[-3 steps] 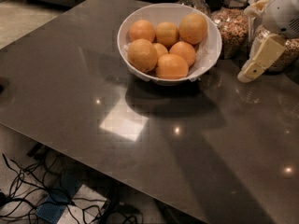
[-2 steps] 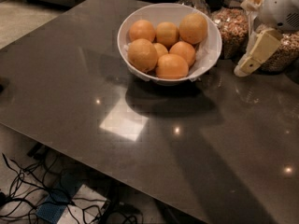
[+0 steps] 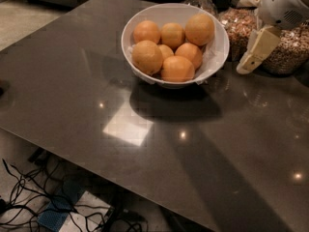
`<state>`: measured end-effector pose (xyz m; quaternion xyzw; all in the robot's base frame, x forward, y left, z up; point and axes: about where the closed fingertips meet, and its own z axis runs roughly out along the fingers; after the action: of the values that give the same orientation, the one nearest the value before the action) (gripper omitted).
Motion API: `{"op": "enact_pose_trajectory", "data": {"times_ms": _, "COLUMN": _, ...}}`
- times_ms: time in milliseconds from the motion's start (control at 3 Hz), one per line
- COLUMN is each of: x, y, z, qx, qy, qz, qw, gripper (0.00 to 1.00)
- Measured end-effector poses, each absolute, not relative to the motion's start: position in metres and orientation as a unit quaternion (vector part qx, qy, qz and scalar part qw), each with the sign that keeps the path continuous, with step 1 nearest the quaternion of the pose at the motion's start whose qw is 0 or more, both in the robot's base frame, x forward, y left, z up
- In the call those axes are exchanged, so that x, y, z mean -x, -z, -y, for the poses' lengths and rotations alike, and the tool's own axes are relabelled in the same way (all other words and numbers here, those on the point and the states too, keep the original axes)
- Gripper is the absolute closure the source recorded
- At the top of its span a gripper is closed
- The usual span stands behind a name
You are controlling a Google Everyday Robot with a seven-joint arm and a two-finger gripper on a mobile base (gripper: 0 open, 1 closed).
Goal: Pick orange from white bowl
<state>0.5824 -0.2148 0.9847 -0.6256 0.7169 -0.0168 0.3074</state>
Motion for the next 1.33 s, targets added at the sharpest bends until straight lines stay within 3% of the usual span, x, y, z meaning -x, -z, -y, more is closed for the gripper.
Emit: {"op": "enact_pose_trajectory", "data": {"times_ms": 1333, "x": -0.674, "y": -0.981, "z": 0.209, "qx": 0.658, "qy": 0.04, "qz": -0.671, "qw": 0.338, "gripper": 0.0}}
